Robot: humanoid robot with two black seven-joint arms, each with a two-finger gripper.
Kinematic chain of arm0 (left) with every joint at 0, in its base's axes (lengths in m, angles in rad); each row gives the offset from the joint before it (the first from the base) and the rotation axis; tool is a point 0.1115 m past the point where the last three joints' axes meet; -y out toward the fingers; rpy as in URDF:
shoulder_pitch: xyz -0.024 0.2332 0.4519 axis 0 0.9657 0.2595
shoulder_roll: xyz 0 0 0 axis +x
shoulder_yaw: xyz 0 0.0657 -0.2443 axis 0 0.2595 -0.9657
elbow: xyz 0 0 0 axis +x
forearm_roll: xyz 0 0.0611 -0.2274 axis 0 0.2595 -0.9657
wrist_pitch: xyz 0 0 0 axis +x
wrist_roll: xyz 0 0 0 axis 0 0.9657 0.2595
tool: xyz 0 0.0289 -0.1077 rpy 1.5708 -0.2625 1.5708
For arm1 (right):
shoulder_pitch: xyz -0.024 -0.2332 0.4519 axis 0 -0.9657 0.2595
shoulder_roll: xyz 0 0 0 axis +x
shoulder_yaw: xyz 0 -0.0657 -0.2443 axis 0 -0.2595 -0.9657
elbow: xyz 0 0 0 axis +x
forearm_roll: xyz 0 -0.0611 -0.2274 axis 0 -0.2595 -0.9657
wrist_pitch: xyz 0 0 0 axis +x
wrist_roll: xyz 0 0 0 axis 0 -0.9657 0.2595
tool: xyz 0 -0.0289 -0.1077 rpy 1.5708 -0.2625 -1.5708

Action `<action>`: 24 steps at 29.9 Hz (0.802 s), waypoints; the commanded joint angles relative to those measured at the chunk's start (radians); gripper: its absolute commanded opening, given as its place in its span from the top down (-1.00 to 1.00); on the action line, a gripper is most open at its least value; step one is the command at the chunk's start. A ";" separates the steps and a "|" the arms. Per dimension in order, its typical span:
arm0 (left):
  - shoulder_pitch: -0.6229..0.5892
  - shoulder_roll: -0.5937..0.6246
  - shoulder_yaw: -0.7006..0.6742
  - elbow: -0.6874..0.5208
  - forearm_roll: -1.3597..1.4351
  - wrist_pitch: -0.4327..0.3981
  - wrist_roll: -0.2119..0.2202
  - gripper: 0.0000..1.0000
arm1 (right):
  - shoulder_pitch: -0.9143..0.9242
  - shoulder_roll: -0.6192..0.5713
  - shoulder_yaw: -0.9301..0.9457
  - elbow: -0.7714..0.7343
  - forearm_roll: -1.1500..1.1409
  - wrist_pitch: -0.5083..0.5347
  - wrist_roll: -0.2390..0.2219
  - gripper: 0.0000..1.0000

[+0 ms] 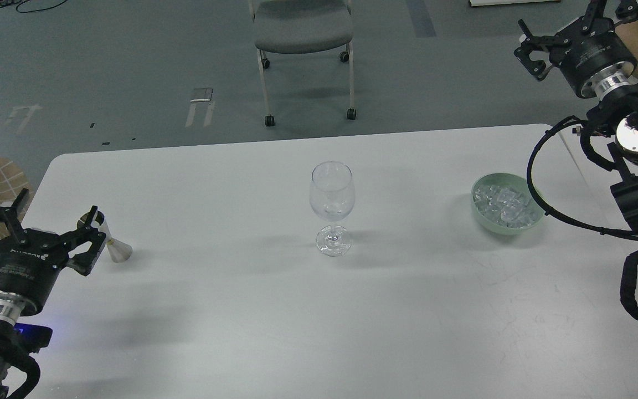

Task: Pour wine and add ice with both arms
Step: 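Open the left gripper and position it around the metal jigger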

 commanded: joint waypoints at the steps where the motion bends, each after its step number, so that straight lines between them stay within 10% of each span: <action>1: 0.038 -0.007 -0.002 -0.001 0.002 -0.050 -0.001 -0.95 | -0.003 0.000 0.001 0.003 0.000 -0.001 0.000 -1.00; 24: 0.038 -0.234 -0.004 0.145 0.204 -0.087 0.030 -0.94 | -0.026 -0.002 -0.006 -0.001 -0.006 -0.008 0.000 -1.00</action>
